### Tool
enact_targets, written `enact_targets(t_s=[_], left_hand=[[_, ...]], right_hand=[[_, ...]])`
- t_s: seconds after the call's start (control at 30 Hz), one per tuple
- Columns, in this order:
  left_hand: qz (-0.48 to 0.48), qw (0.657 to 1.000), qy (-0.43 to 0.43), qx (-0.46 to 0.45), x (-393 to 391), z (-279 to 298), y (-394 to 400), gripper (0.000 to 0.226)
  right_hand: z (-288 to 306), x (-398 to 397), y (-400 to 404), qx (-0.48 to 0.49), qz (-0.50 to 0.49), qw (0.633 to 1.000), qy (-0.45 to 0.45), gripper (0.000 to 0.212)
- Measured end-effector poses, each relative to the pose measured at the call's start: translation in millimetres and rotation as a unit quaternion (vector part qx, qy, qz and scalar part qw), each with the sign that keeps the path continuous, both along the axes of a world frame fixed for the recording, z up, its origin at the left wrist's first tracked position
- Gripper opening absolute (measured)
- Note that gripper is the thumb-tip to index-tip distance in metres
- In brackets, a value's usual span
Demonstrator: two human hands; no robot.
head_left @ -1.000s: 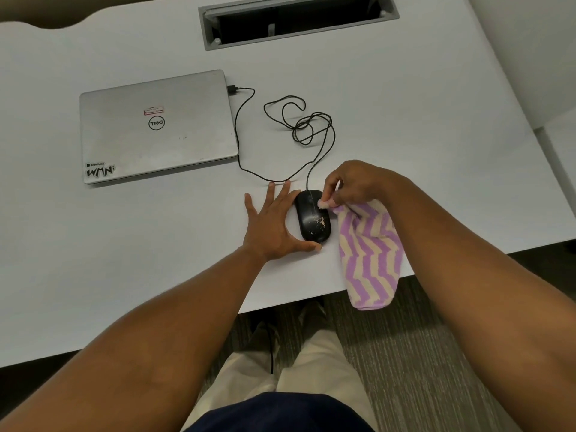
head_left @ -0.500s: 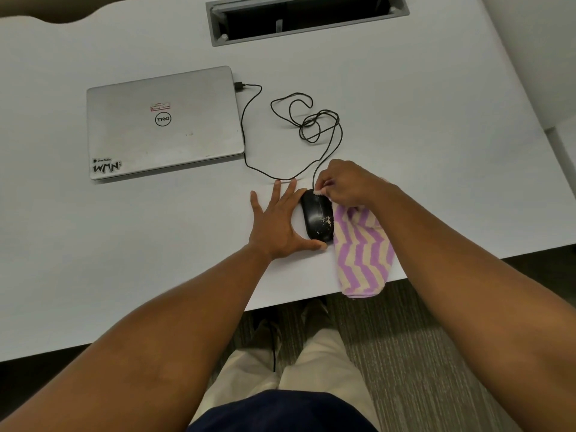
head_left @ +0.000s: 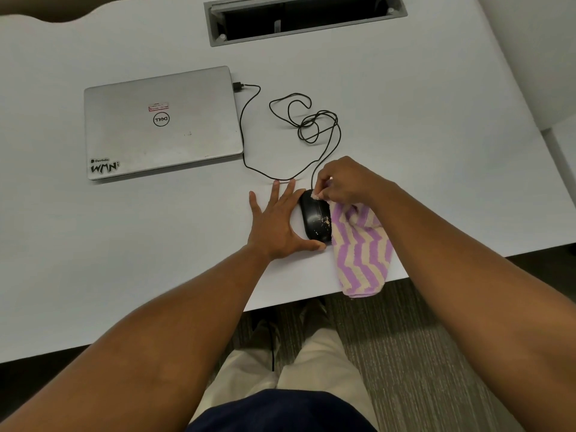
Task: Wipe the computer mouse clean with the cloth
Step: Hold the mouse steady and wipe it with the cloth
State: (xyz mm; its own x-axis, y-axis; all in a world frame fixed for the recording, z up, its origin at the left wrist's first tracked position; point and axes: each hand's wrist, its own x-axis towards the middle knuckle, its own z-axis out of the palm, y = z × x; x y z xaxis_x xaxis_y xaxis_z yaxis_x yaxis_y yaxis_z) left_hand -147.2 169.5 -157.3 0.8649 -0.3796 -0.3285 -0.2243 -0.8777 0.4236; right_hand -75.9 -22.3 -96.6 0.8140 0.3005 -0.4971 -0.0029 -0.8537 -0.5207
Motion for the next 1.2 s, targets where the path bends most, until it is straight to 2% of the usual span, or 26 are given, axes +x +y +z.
enact_targets(t_s=[0.1, 0.2, 0.37, 0.43, 0.5, 0.57, 0.63, 0.77, 0.83, 1.0, 1.13, 1.2], left_hand=[[0.000, 1.000, 0.002, -0.002, -0.4, 1.6, 0.3, 0.129], [-0.002, 1.000, 0.001, -0.001, -0.2, 1.3, 0.0, 0.129], [-0.001, 1.000, 0.000, -0.002, -0.1, -0.2, 0.3, 0.131], [0.000, 1.000, 0.000, -0.003, -0.3, 0.0, 0.0, 0.131], [0.001, 1.000, 0.001, -0.007, -0.3, 0.1, 0.3, 0.131], [0.001, 1.000, 0.001, -0.008, -0.4, 0.7, 0.7, 0.131], [0.000, 1.000, 0.001, -0.007, -0.3, 1.3, 0.6, 0.131], [-0.001, 1.000, 0.001, -0.004, -0.6, 2.0, 0.1, 0.130], [0.001, 1.000, 0.001, -0.008, -0.4, 1.6, 0.4, 0.131], [0.009, 1.000, -0.001, -0.023, -1.0, 0.9, 0.0, 0.131], [0.006, 1.000, 0.004, -0.018, -0.5, 1.5, 0.5, 0.130], [0.005, 1.000, 0.003, -0.017, -0.1, 1.3, 0.4, 0.130]], right_hand=[[6.7, -2.2, -7.4, 0.037, -0.006, 0.999, 0.028, 0.013], [7.0, -2.4, -7.4, 0.048, -0.021, 0.999, 0.014, 0.019], [3.2, -1.3, 3.1, 0.019, -0.082, 0.996, -0.037, 0.025], [3.4, -0.9, 5.6, 0.011, -0.086, 0.996, -0.026, 0.021], [7.1, 2.0, 4.2, 0.017, -0.051, 0.998, 0.021, 0.016], [14.3, 6.8, 0.7, -0.009, 0.032, 0.996, 0.086, 0.009], [19.1, 11.6, -3.5, -0.029, 0.068, 0.991, 0.114, 0.008], [13.6, 17.0, -6.7, 0.024, -0.023, 0.999, 0.038, 0.012], [10.0, 15.2, -2.4, 0.029, -0.034, 0.999, 0.018, 0.015], [7.6, 8.9, 9.8, 0.001, 0.007, 0.999, 0.034, 0.012], [17.3, 15.0, 15.1, -0.080, 0.110, 0.986, 0.091, 0.011], [20.3, 17.9, 12.9, -0.085, 0.115, 0.985, 0.091, 0.013]])
